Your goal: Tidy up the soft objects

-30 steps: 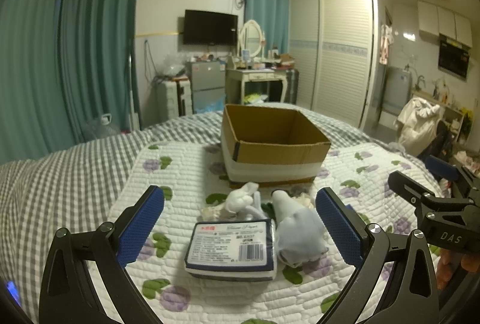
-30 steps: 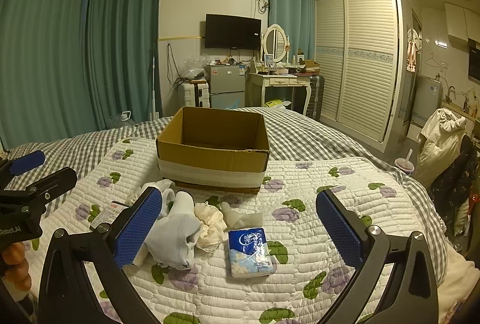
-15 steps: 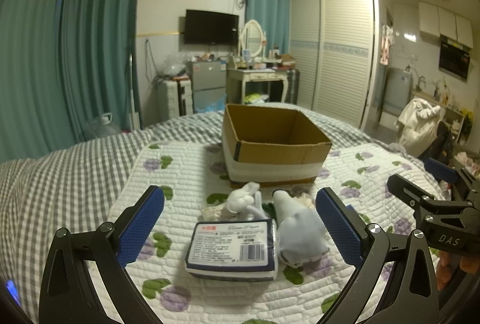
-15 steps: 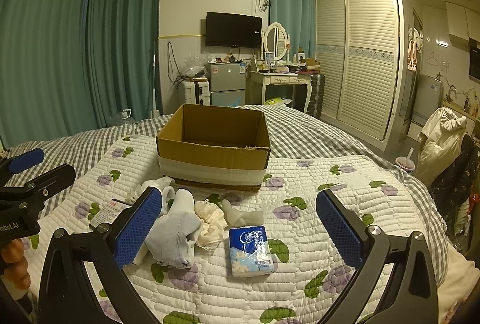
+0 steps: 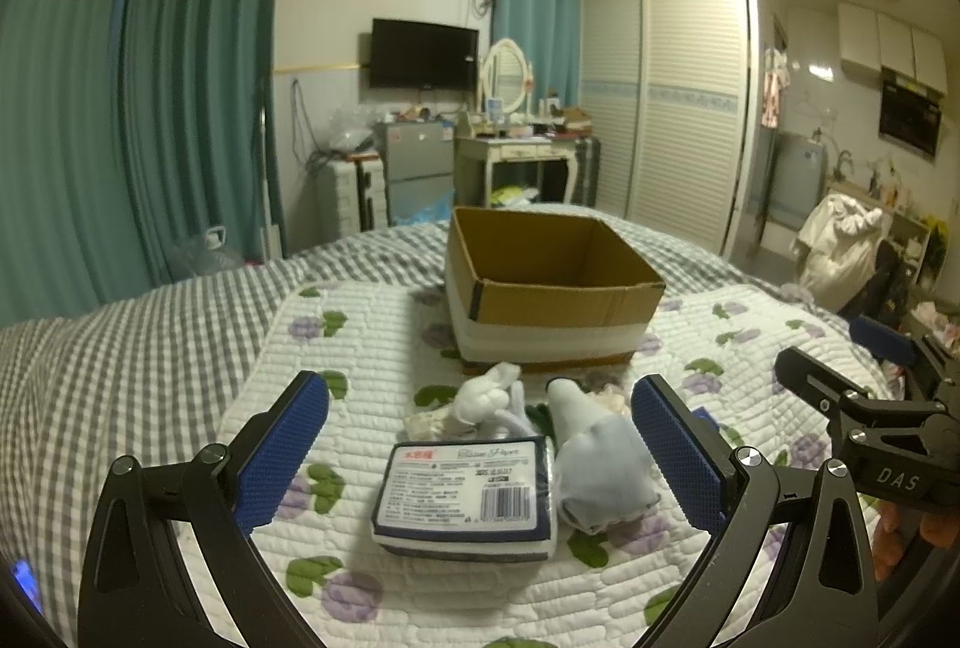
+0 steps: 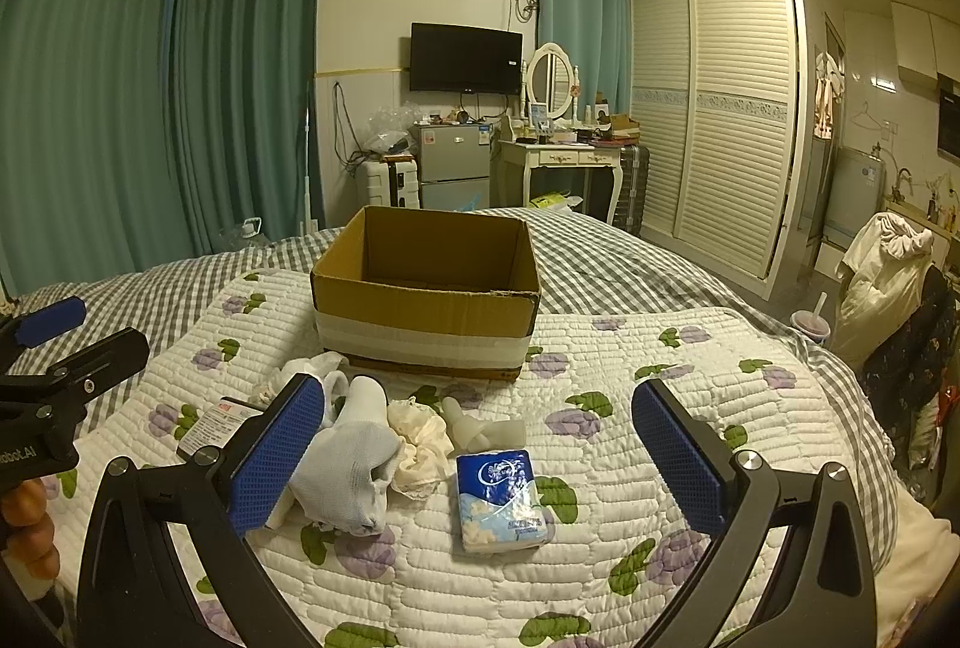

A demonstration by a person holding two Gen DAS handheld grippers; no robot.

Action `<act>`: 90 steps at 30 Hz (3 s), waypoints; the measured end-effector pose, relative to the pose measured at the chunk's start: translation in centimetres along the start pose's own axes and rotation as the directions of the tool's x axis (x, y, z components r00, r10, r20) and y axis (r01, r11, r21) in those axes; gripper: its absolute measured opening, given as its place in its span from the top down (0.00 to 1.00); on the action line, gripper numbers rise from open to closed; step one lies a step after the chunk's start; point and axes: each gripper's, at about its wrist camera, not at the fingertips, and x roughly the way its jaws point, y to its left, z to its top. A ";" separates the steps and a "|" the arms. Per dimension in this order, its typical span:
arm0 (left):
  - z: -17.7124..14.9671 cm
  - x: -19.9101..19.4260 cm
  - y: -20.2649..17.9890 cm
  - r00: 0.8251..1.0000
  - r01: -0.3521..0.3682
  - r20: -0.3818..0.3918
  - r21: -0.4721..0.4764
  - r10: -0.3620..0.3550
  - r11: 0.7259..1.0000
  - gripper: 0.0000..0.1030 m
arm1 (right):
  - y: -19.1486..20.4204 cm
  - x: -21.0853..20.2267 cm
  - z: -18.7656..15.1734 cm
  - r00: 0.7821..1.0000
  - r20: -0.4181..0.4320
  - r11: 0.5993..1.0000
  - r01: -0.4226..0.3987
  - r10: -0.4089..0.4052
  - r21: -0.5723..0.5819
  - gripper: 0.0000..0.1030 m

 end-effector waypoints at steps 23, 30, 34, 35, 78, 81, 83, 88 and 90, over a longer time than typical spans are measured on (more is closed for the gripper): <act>-0.1 0.0 0.0 1.000 0.002 -0.002 0.001 -0.002 1.000 0.00 | 0.2 0.0 0.0 1.000 -0.001 1.000 -0.003 0.003 -0.003 0.00; -0.1 -0.3 -0.6 1.000 0.012 0.000 0.005 -0.012 1.000 0.00 | 0.1 -0.5 0.1 1.000 0.003 1.000 -0.007 0.007 -0.006 0.00; -0.5 0.1 -1.7 0.999 0.028 -0.018 0.011 -0.028 1.000 0.00 | -1.3 -1.3 0.3 1.000 0.003 1.000 0.005 -0.005 -0.005 0.00; -0.8 0.4 -2.0 0.999 0.033 -0.030 0.011 -0.033 0.999 0.00 | -1.7 -1.2 0.2 1.000 -0.007 1.000 0.004 -0.004 -0.007 0.00; -7.1 11.8 -9.2 0.960 0.057 -0.281 0.153 -0.012 0.987 0.58 | -7.4 10.1 -6.0 0.932 -0.338 0.986 -0.088 0.132 0.142 0.50; -7.2 12.6 -8.4 0.949 0.072 -0.314 0.118 -0.031 0.990 0.57 | -7.2 9.2 -5.7 0.935 -0.333 0.988 -0.082 0.122 0.132 0.50; -7.1 13.0 -8.2 0.943 0.085 -0.330 0.113 -0.044 0.990 0.57 | -6.9 8.4 -5.3 0.939 -0.324 0.989 -0.084 0.120 0.124 0.50; -6.2 11.6 -7.8 0.945 0.093 -0.321 0.086 -0.061 0.992 0.73 | -5.8 5.9 -3.9 0.950 -0.292 0.992 -0.083 0.108 0.096 0.50; -5.2 10.4 -7.0 0.943 0.122 -0.315 0.028 -0.107 0.992 0.74 | -5.0 4.6 -2.8 0.962 -0.262 0.996 -0.069 0.083 0.064 0.50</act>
